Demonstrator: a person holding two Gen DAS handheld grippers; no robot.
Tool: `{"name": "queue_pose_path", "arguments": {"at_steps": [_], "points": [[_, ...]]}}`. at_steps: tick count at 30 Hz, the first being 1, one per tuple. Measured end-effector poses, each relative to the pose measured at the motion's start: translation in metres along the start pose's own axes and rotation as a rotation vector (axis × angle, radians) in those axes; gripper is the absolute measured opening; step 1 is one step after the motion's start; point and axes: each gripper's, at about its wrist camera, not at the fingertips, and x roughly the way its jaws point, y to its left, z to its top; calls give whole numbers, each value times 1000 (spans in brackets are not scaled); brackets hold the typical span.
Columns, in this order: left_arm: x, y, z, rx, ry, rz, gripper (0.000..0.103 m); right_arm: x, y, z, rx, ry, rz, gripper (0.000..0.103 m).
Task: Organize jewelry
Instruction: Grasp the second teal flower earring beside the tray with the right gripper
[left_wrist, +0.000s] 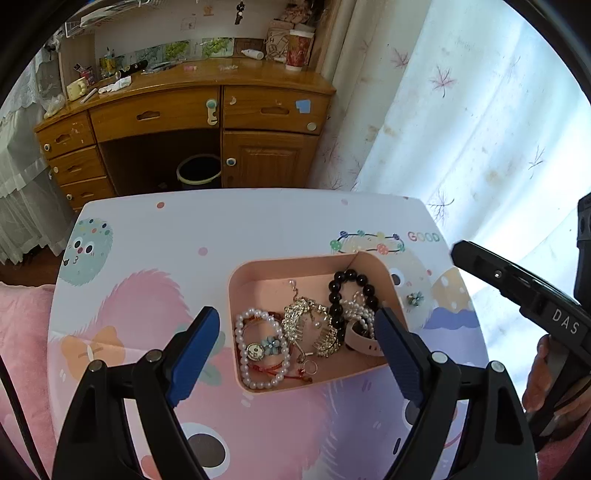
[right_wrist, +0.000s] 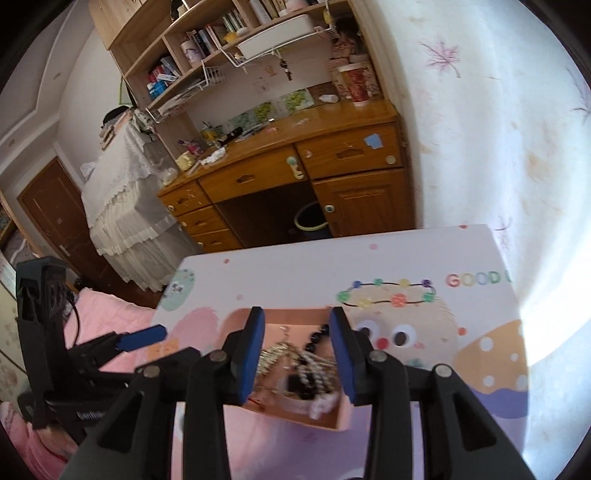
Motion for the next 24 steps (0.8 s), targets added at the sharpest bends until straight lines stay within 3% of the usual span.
{"name": "queue_pose_path", "arguments": {"at_steps": [12, 19, 24], "points": [[14, -38, -8, 45, 34, -18, 84, 0, -46, -24, -123, 38, -219, 40], [12, -50, -28, -15, -1, -22, 85, 20, -63, -48, -221, 54, -250, 40], [13, -48, -47, -49, 1, 2, 86, 40, -66, -63, -249, 35, -225, 40]]}}
